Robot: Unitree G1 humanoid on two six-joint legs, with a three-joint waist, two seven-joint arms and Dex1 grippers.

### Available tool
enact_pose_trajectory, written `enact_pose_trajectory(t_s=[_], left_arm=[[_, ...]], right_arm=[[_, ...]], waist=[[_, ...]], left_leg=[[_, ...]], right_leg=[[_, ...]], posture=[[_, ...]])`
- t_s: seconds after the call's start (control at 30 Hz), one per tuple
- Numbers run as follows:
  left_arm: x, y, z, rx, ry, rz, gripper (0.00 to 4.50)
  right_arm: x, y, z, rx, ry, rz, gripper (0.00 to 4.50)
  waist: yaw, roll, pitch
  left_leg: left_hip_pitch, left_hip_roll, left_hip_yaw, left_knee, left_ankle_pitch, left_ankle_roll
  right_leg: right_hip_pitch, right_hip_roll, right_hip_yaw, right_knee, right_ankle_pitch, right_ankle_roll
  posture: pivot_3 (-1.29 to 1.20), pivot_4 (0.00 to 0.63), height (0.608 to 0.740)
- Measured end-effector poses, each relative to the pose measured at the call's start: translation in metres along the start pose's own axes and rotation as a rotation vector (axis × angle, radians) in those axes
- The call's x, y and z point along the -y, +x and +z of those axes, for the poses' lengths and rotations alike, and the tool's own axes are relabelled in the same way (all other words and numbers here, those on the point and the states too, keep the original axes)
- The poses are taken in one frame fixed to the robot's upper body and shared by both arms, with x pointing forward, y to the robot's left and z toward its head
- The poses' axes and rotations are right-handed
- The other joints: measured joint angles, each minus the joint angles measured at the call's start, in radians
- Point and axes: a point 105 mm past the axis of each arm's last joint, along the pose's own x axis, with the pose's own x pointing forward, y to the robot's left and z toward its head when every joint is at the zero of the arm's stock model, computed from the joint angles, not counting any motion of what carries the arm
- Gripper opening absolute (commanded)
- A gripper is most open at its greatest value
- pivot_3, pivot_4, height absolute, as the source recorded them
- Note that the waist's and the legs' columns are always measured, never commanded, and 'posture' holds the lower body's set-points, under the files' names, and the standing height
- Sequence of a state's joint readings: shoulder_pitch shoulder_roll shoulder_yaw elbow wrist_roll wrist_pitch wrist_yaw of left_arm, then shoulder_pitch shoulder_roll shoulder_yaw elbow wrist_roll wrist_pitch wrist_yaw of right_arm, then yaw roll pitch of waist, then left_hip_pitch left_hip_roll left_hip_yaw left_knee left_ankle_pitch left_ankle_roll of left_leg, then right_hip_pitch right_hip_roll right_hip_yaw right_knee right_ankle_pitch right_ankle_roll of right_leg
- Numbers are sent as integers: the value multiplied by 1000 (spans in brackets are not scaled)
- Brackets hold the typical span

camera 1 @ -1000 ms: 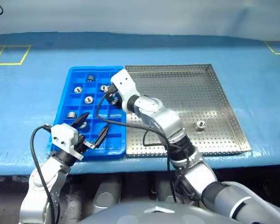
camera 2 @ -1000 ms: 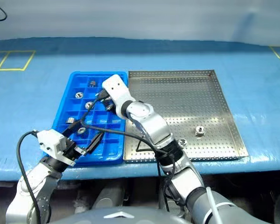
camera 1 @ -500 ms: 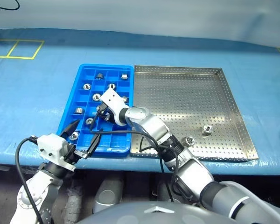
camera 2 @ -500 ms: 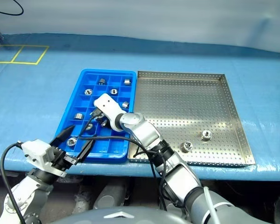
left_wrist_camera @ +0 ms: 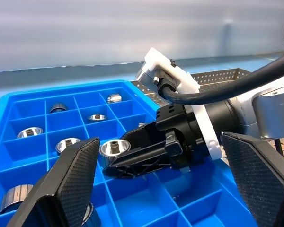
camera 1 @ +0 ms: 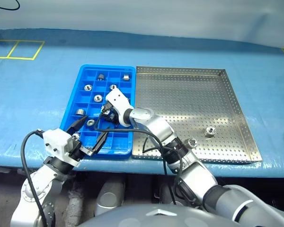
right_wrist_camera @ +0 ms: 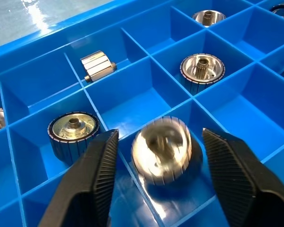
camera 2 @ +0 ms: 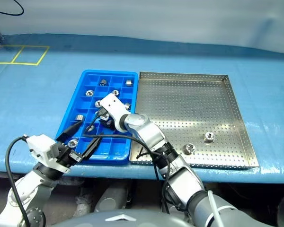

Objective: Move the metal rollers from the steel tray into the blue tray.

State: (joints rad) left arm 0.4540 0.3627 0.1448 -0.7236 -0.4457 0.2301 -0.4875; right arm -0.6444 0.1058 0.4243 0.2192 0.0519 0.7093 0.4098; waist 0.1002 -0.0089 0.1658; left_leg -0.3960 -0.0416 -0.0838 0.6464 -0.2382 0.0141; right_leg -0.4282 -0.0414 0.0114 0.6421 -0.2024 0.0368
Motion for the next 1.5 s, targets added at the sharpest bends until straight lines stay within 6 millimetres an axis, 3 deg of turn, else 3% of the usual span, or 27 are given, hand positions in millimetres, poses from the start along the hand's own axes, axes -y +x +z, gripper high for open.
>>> enact_pose_trajectory(t_s=[0.13,0.23,0.33,0.4,0.47,0.57,0.77,0.87,1.37,1.5], left_arm=[[1,4,2,0,4,-39,4500],[3,9,4,6,-1,-76,4500],[8,19,3,7,-9,-136,4500],[9,24,0,-3,-18,-170,4500],[12,32,-3,-10,-27,-210,4500],[15,40,-3,-8,-31,-262,4500],[19,48,-4,-13,-38,-320,4500],[19,49,-6,-18,-42,-331,4500],[21,53,-7,-16,-50,-354,4500],[23,53,-8,-13,-57,-358,4500]], right_arm=[[9,-14,3,39,-27,-58,3609],[29,-39,13,103,-4,-165,3609],[61,-89,16,144,20,-343,3609],[80,-125,0,96,54,-479,3609],[93,-159,-30,-17,136,-606,3609],[86,-179,-56,-129,260,-653,3609],[58,-186,-60,-154,379,-605,3609],[50,-188,-74,-173,441,-610,3609],[39,-201,-97,-239,472,-620,3609],[39,-203,-101,-260,463,-621,2650]], waist=[[-5,0,0],[-13,0,0],[-19,0,0],[-27,0,0],[-49,1,0],[-95,2,1],[-140,2,1],[-140,2,1],[-158,2,1],[-159,2,1]], left_leg=[[0,0,-1,0,0,0],[-2,0,-1,0,0,0],[-2,-1,-1,0,0,0],[-3,-1,-2,0,0,0],[-3,-1,-1,0,0,0],[-3,2,1,0,0,0],[0,4,1,0,0,0],[-1,2,2,0,0,0],[-1,1,3,1,-1,1],[-1,1,3,1,-1,1]], right_leg=[[0,0,0,0,0,0],[0,0,0,0,0,0],[0,-1,-1,-1,0,0],[0,-2,-1,-1,0,0],[0,-2,-1,-1,0,0],[-1,-2,1,0,-1,0],[0,2,0,1,-1,-1],[0,0,1,0,0,0],[0,-1,2,-1,1,2],[0,-1,2,0,1,2]], posture=[[185,150,740],[126,150,740],[66,150,740],[28,150,740],[-8,150,740],[-36,150,740],[-68,150,740],[-73,150,740],[-68,150,740],[-52,150,740]])
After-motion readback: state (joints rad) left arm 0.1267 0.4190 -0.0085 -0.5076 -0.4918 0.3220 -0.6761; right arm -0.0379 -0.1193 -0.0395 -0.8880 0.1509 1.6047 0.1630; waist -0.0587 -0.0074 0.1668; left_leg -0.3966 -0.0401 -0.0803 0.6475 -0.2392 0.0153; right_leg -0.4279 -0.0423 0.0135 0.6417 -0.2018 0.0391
